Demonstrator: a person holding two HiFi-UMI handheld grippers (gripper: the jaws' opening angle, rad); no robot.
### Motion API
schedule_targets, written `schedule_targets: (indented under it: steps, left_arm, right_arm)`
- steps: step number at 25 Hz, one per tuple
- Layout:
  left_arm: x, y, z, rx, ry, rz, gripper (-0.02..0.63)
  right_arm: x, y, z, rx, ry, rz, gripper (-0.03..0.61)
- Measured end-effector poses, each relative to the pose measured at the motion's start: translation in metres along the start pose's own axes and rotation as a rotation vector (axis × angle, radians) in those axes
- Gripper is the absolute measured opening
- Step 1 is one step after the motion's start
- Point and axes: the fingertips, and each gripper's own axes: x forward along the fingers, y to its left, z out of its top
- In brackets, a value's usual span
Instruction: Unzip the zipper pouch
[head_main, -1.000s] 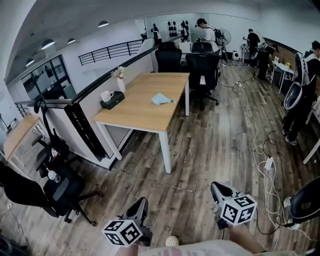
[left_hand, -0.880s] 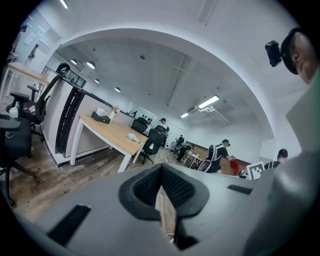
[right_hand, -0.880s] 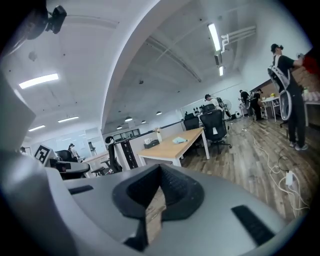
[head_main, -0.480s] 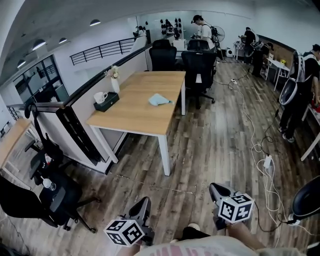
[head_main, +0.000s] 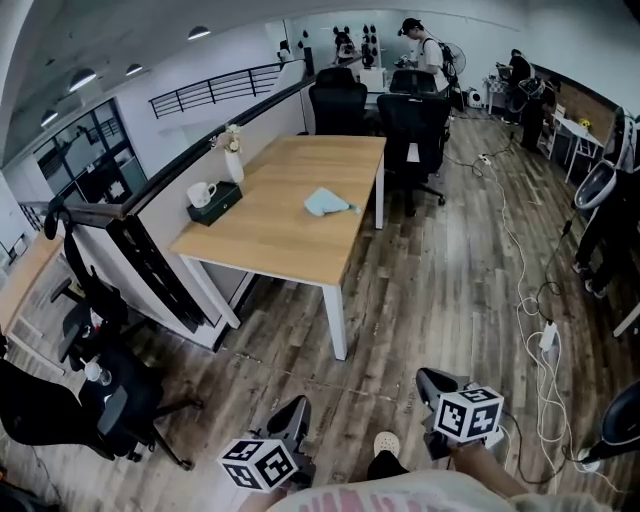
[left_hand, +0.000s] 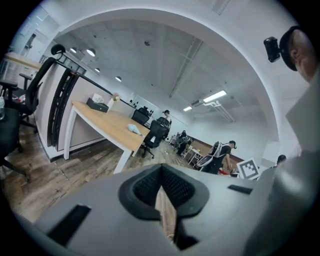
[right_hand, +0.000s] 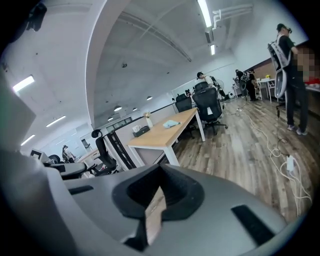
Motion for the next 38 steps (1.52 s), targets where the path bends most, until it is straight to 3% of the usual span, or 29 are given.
schedule_targets:
  steps: [11,20,24,32,38]
  left_arm:
    - [0.103,-0.007,0.071,0.02,-0.086,0.018,0.002]
    - [0.186,-0.011,0.092,-0.014,-0.145,0.018,0.002]
    - [0.205,-0.007,0.089,-0.019,-0.133,0.035,0.002]
    - [0.244,0.007,0.051,-0.051,0.018,0.071,0.002]
    - [0.306,0.018,0.056,-0.037,0.086,0.034,0.002]
  right_arm:
    - [0.071,-0.046,0.104,-0.044,-0.028,0.071,-0.002]
    - [0.117,-0.096,0.163,-0.101,-0.036,0.099,-0.002]
    - [0.13,-0.115,0.158,-0.082,0.001,0.095,-0.002]
    - [0.148,-0.166,0.115,0.047,0.111,0.031,-0.002]
    - [0.176,-0.209,0.118,0.136,0.137,-0.023,-0.002]
